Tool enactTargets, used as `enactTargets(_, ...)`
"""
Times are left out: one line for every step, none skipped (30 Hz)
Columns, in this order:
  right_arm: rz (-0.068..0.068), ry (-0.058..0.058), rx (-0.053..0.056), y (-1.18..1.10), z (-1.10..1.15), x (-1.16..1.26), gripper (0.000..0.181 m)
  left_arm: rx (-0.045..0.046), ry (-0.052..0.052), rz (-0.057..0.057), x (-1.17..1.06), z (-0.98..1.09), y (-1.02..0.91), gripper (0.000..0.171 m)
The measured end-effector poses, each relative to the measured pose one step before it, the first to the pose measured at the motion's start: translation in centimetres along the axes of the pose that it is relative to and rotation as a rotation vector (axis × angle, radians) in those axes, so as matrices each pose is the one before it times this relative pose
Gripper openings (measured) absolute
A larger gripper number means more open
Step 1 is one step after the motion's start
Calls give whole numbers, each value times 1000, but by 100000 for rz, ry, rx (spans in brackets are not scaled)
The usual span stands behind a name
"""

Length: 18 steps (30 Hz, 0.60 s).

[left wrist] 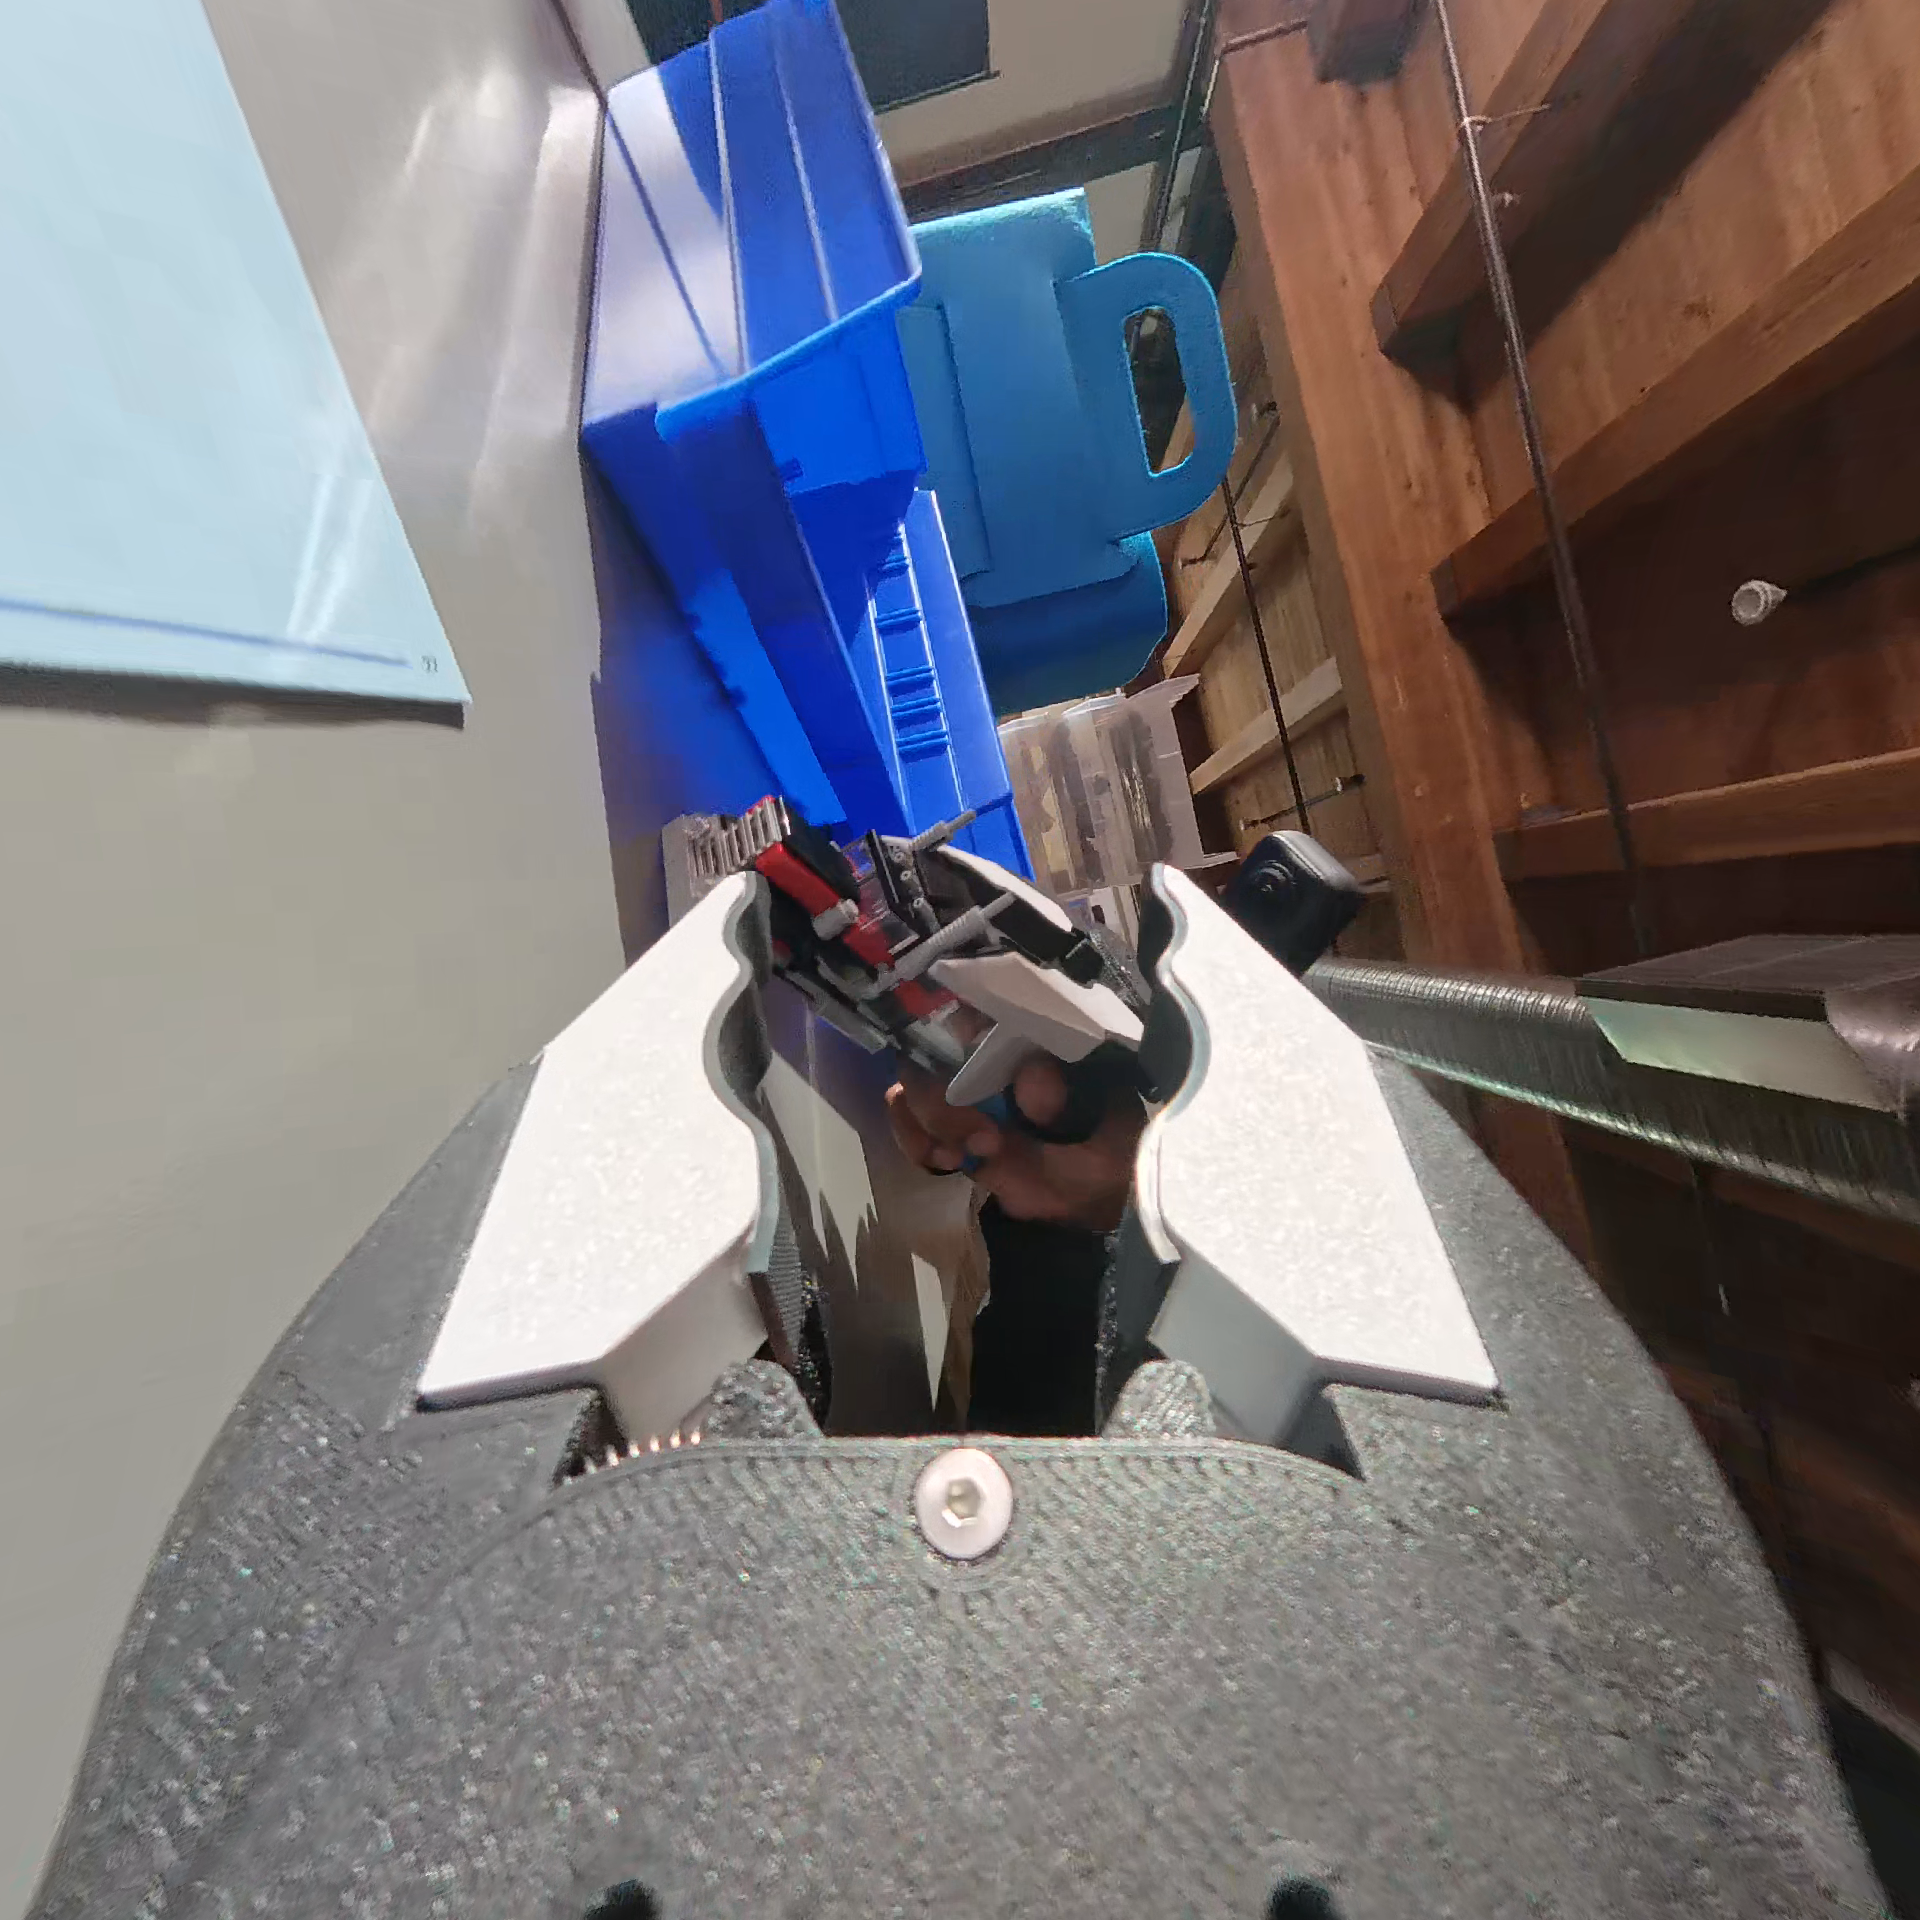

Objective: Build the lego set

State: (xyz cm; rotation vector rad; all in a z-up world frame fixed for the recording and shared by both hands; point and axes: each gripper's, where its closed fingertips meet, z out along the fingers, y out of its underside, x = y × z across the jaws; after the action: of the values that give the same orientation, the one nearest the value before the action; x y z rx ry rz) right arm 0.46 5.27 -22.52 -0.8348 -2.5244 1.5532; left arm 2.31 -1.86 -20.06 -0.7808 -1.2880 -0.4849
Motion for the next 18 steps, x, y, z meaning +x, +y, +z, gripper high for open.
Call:
enactTargets(-91, 267, -1934, 324, -5, 125, 54, 568, 822, 3293, 392, -341, -546, 71)
enactTargets(-171, 743, -1781, 317, -22, 157, 54, 481, 958, 3387, 398, -325, -526, 70)
enactTargets(-666, 1251, -1183, 260, -49, 185, 54, 285, 588, 3438, 300, -321, -509, 69)
enactTargets(-1155, 1304, -621, 218, -104, 127, 55, 384, 863, 3660, 318, -308, -512, 69)
enactTargets(-1101, 866, 193, 107, -214, -1, 55, 452, 1219, 3979, 370, -314, -530, 69)
enactTargets(-548, 909, 789, -1, -323, -43, 57, 248, 600, 4184, 256, -320, -494, 68)
enactTargets(-616, 842, 1060, -45, -406, -76, 59, 108, -221, 4383, 124, -340, -472, 68)
enactTargets(-1036, 1653, 1291, -73, -476, -42, 62, 20, -706, 4654, 23, -355, -430, 68)
enactTargets(-1405, 3065, 2316, -223, -569, 59, 63, -120, -713, 4709, 25, -385, -407, 68)
enactTargets(-1719, 2535, 3631, -401, -644, -185, 63, -49, -175, 4813, 107, -407, -441, 68)
enactTargets(-1335, 691, 3232, -389, -574, -571, 62, 15, 314, 4835, 191, -432, -490, 68)
enactTargets(-983, -104, 2570, -367, -384, -764, 62, 186, 339, 4736, 189, -467, -551, 69)
enactTargets(-1334, -200, 2688, -415, -200, -867, 62, 622, 210, 4739, 168, -503, -628, 70)
enactTargets(-1403, -1034, 2663, -444, 36, -1080, 62, 967, 367, 4883, 185, -538, -657, 72)
enactTargets(-999, -2382, 2369, -429, 316, -1308, 62, 968, -206, 4562, 56, -578, -642, 73)
enactTargets(-769, -3839, 1779, -359, 601, -1523, 61, 1091, -304, 4276, 9, -595, -634, 77)
enactTargets(-1057, -3964, 1451, -300, 856, -1488, 61, 1290, -170, 3888, -14, -653, -631, 82)
enactTargets(-1614, -3631, 1235, -246, 1033, -1342, 61, 1246, -527, 3476, -92, -682, -603, 86)
